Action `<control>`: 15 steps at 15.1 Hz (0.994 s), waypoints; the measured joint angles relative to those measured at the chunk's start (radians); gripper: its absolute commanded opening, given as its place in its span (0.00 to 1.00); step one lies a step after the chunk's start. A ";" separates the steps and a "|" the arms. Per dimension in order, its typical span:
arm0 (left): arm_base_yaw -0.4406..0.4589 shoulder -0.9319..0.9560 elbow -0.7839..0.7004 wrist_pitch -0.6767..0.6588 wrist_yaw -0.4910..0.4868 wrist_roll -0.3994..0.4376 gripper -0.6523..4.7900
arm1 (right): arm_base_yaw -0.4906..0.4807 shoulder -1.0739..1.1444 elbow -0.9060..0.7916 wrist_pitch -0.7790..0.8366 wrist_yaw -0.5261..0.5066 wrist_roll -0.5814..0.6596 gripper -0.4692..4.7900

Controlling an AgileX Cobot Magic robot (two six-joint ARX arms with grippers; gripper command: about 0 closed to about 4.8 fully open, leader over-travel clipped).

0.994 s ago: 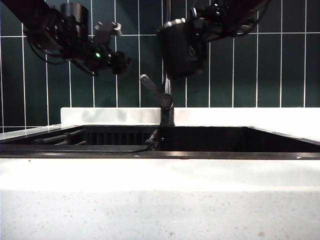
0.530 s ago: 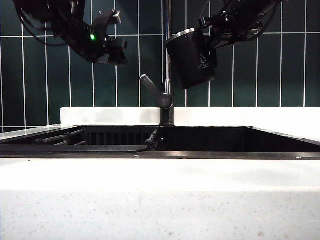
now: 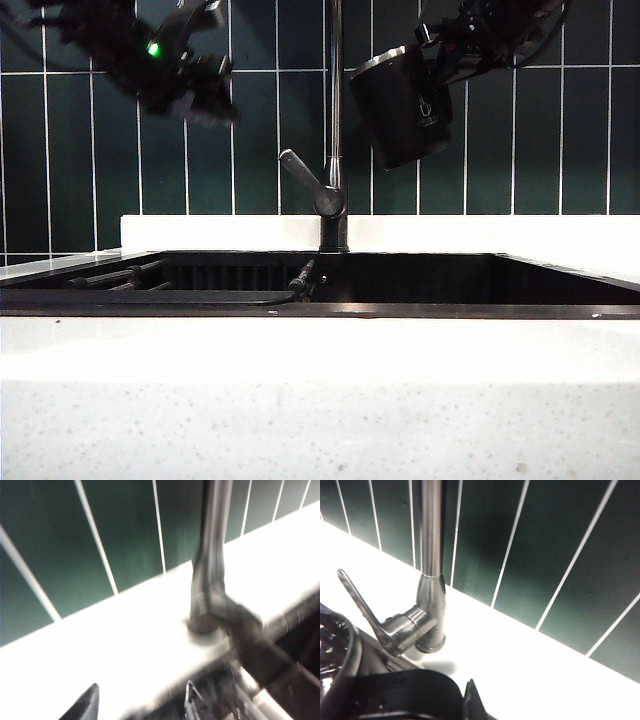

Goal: Pick up the mug next to the sink, go to the faucet to get some water, pour the water into the sink, and finally put the mug back to its place.

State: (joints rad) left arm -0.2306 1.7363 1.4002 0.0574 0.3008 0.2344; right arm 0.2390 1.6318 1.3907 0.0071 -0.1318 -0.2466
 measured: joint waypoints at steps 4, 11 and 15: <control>0.000 -0.139 -0.163 0.065 -0.002 -0.027 0.52 | 0.001 0.000 -0.002 -0.064 0.048 -0.094 0.13; -0.001 -0.306 -0.302 0.109 -0.007 -0.068 0.52 | -0.010 -0.004 -0.002 -0.119 0.153 -0.269 0.13; -0.016 -0.305 -0.309 0.105 -0.005 -0.079 0.52 | -0.010 -0.004 -0.003 -0.157 0.196 -0.349 0.13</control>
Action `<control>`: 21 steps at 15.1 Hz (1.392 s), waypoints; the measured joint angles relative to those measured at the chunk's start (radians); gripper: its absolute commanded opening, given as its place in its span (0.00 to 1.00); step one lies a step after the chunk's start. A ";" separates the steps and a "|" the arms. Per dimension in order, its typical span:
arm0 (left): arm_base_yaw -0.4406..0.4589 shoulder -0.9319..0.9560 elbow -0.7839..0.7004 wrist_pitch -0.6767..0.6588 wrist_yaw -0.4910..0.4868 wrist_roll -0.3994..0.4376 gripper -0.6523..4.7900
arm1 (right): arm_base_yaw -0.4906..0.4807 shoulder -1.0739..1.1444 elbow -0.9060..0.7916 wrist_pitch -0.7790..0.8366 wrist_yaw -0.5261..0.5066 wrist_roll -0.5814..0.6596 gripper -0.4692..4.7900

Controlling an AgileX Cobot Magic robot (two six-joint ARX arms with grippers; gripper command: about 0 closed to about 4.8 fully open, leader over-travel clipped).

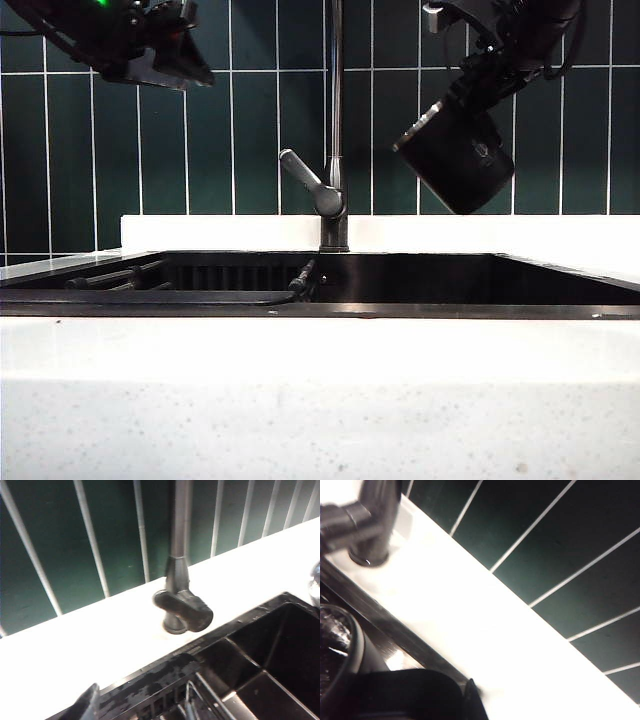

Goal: Pick up the mug next to the sink, go to the faucet to get some water, pour the water into the sink, and finally put the mug back to its place.

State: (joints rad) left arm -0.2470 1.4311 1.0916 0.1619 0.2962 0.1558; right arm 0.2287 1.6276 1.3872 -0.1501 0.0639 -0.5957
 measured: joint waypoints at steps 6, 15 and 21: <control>-0.008 0.000 0.000 0.000 -0.001 -0.014 0.52 | 0.001 0.000 0.000 -0.043 0.011 -0.167 0.13; -0.008 0.000 0.000 0.000 -0.001 -0.015 0.51 | 0.007 0.000 0.000 -0.037 0.011 -0.579 0.12; -0.008 0.000 0.000 0.000 -0.001 -0.016 0.51 | 0.031 -0.002 0.001 0.167 0.011 -0.859 0.11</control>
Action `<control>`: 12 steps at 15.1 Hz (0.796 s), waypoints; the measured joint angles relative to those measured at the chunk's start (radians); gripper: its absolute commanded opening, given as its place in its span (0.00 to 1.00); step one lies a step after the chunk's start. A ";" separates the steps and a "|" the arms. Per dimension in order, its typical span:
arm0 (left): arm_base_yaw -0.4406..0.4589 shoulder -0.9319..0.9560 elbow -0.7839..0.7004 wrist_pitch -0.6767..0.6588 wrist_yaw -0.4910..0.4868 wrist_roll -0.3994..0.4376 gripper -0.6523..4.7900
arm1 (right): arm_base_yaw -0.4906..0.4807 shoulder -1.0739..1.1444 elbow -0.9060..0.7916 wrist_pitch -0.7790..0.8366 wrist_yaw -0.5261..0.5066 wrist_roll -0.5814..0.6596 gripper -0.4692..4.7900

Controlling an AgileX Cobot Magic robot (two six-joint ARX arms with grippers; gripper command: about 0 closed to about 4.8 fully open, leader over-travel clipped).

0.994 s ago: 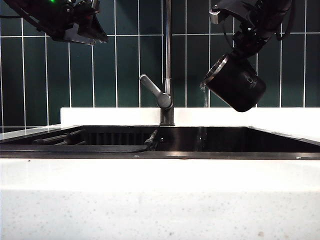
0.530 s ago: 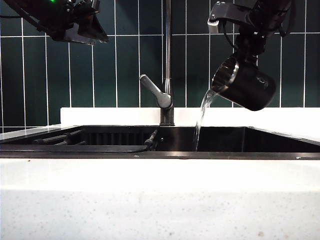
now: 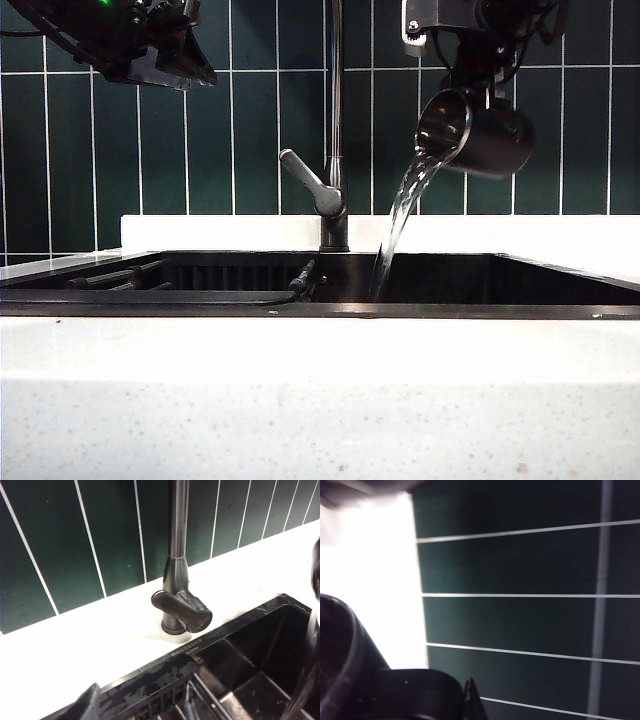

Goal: Pick up the mug next to the sink, go to the faucet to get some water, pour the water into the sink, and finally put the mug back to its place.

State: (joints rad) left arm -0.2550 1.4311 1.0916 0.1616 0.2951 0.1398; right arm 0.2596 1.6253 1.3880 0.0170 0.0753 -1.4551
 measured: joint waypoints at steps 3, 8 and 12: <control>0.000 0.000 0.000 0.000 0.000 -0.021 0.51 | 0.016 0.000 0.000 0.010 0.028 -0.110 0.10; 0.000 0.000 0.000 0.000 0.000 -0.024 0.51 | 0.075 -0.003 0.000 0.102 0.029 -0.248 0.09; 0.000 0.000 0.000 -0.006 0.001 -0.024 0.51 | 0.094 -0.005 0.001 0.105 -0.009 -0.309 0.09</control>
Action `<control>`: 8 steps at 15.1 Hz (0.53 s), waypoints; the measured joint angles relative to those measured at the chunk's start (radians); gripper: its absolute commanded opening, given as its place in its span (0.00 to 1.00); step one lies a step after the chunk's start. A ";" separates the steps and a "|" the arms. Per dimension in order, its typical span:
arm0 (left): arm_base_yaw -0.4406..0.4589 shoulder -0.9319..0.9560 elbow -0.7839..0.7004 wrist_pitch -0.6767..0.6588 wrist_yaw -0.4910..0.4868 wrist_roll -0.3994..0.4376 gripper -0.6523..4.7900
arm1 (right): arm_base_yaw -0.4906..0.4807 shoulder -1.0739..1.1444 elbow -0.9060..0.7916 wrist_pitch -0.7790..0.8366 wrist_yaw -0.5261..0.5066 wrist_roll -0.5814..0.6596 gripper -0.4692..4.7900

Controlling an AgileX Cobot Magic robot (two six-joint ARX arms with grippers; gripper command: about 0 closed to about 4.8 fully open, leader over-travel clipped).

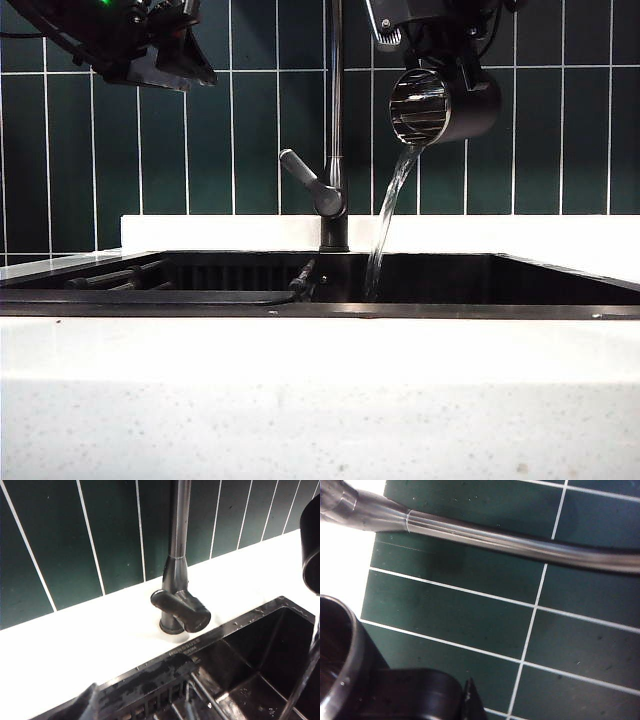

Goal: Pick up the mug next to the sink, go to the faucet to get some water, pour the water into the sink, and finally put the mug back to its place.

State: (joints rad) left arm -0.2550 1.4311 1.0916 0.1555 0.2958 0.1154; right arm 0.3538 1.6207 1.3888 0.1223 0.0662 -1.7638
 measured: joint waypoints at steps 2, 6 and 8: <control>0.000 0.000 0.000 -0.021 0.000 0.000 0.51 | 0.012 0.000 0.000 0.000 -0.003 -0.019 0.09; 0.000 0.000 0.000 -0.024 0.000 0.000 0.51 | 0.024 0.000 0.000 0.000 -0.009 -0.036 0.09; 0.001 0.000 0.000 -0.024 0.000 0.000 0.51 | 0.027 0.000 0.000 0.000 -0.007 0.047 0.09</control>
State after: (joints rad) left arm -0.2543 1.4311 1.0912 0.1310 0.2958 0.1154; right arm 0.3805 1.6207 1.3891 0.1219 0.0589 -1.7164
